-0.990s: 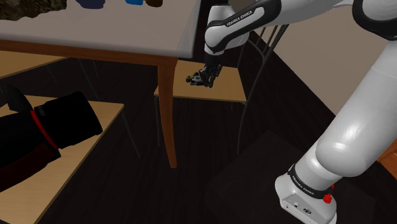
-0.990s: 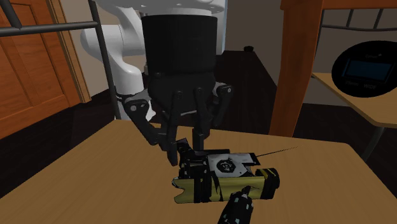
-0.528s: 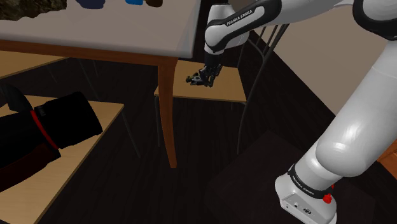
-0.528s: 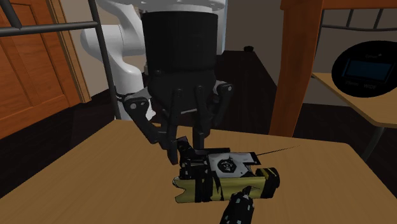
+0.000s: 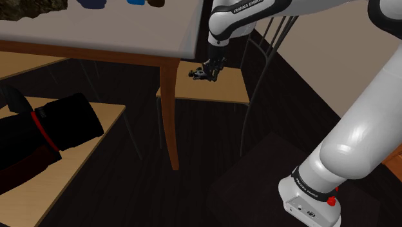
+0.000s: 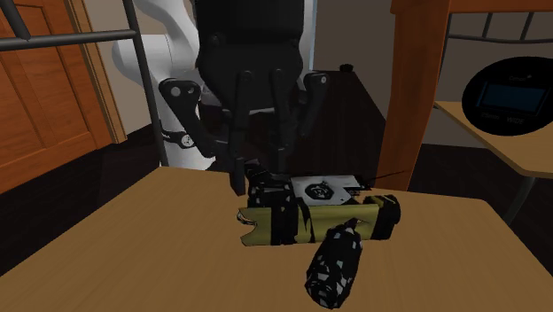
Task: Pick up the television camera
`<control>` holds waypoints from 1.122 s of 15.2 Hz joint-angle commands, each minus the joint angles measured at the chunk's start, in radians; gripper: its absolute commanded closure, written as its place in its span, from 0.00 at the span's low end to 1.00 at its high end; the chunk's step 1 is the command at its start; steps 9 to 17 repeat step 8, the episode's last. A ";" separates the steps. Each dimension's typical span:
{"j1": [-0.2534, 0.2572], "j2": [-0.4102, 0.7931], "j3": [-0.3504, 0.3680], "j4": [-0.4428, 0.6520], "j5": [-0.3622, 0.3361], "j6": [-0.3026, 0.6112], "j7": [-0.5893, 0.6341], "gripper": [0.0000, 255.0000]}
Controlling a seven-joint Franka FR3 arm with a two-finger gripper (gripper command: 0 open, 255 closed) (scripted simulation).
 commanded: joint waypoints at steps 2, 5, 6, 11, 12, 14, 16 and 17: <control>-0.001 -0.008 -0.001 0.034 0.001 -0.042 -0.003 1.00; -0.001 -0.020 -0.001 0.061 0.001 -0.081 -0.003 1.00; -0.001 -0.023 -0.001 0.071 0.001 -0.094 -0.004 1.00; -0.001 -0.024 -0.001 0.072 0.001 -0.096 -0.004 1.00; -0.001 -0.024 -0.001 0.072 0.001 -0.096 -0.004 1.00; -0.001 -0.024 -0.001 0.072 0.001 -0.096 -0.004 1.00; -0.001 -0.024 -0.001 0.072 0.001 -0.096 -0.004 1.00; -0.001 -0.024 -0.001 0.072 0.001 -0.096 -0.004 1.00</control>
